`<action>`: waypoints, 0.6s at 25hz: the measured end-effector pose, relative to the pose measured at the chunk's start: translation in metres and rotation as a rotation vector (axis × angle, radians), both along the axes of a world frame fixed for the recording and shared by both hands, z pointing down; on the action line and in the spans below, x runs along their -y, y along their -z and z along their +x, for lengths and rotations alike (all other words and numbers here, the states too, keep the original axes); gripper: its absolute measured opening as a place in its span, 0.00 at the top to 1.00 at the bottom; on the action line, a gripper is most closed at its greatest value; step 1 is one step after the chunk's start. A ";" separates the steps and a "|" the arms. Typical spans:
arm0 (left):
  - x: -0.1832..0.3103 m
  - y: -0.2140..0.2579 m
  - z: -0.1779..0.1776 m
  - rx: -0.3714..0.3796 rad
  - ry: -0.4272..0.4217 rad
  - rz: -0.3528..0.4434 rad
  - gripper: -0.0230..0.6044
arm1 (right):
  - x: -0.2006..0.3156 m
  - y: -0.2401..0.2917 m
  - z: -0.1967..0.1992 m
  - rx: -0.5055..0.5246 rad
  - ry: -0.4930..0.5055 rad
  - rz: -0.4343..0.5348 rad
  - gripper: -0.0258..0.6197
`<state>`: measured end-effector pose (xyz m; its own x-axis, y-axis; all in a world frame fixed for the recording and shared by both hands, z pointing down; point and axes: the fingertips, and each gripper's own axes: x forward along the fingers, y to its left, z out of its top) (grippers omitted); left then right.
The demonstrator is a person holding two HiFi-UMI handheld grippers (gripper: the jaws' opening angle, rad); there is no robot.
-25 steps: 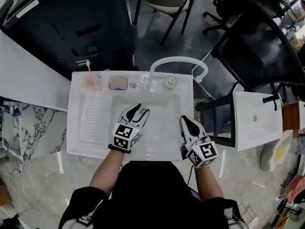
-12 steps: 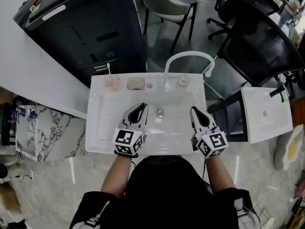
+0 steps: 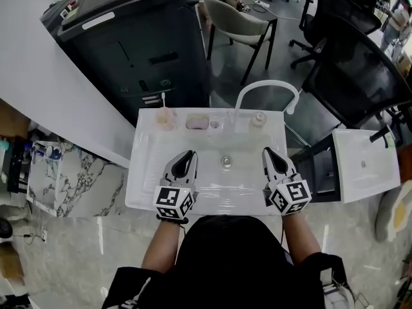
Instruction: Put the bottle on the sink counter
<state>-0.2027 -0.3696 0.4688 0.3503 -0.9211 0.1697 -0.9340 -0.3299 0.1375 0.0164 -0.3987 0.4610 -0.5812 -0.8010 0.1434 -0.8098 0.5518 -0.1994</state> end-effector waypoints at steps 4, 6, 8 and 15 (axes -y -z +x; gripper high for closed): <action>0.001 0.008 0.004 -0.008 -0.019 0.023 0.89 | 0.002 0.003 -0.003 -0.004 0.011 0.014 0.91; 0.002 0.011 0.007 0.008 -0.022 0.035 0.89 | 0.004 0.005 -0.003 -0.003 0.011 0.018 0.91; 0.003 0.013 0.010 0.029 -0.029 0.045 0.89 | 0.006 0.006 -0.002 -0.003 0.012 0.020 0.91; 0.010 0.021 0.020 0.031 -0.045 0.061 0.89 | 0.009 0.010 -0.001 0.005 0.021 0.026 0.91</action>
